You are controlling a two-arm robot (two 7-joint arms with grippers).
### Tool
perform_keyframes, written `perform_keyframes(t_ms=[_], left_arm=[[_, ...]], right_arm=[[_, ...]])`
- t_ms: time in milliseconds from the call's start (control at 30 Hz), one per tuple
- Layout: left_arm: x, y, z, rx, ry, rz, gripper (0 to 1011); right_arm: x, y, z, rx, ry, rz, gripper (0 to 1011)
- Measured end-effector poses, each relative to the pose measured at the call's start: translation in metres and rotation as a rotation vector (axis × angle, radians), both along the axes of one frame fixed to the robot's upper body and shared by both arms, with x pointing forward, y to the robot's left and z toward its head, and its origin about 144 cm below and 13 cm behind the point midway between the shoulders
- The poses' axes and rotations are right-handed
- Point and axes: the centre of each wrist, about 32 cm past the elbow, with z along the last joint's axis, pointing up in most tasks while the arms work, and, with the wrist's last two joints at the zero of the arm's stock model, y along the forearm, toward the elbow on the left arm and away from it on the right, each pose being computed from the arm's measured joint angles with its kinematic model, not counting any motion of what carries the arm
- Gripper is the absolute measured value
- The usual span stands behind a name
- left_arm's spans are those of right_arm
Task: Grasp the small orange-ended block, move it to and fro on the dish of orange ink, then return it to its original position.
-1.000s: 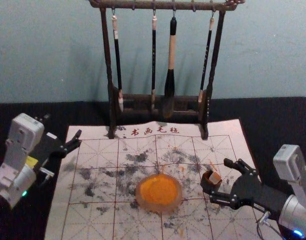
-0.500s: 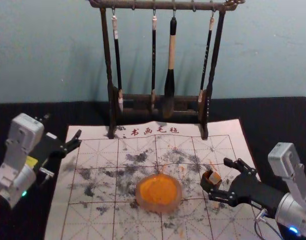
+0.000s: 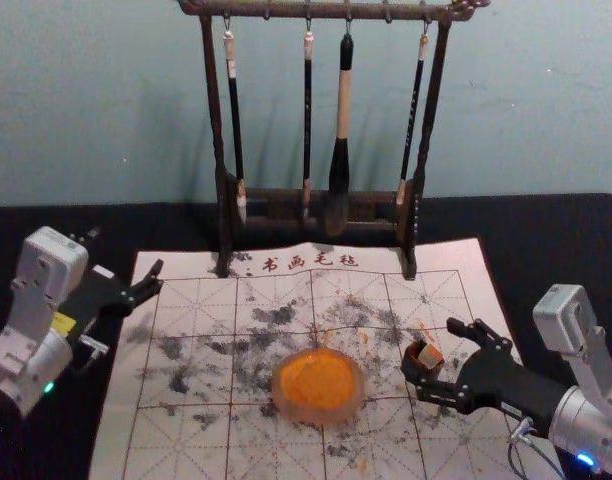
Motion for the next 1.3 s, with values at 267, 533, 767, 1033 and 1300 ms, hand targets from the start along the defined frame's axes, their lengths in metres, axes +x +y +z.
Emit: perform_keyframes(t_ms=[267, 533, 767, 1033, 1300], left_arm=[[0.0, 0.0, 0.0, 0.0, 0.0, 0.0, 1001], [0.0, 0.0, 0.0, 0.0, 0.0, 0.0, 1001], [0.0, 0.0, 0.0, 0.0, 0.0, 0.0, 1001], [0.0, 0.0, 0.0, 0.0, 0.0, 0.0, 1001], [0.0, 0.0, 0.0, 0.0, 0.0, 0.0, 1001]], right_arm=[[-0.0003, -0.0004, -0.0002, 0.0, 0.003, -0.001, 1000], [-0.0002, -0.0003, -0.0001, 0.0, 0.002, -0.001, 1000], [-0.0003, -0.0002, 0.0, 0.0, 0.001, 0.0, 959], [-0.0004, -0.0001, 0.0, 0.001, 0.001, 0.0, 768], [-0.0004, -0.0001, 0.0, 0.001, 0.0, 0.0, 509]])
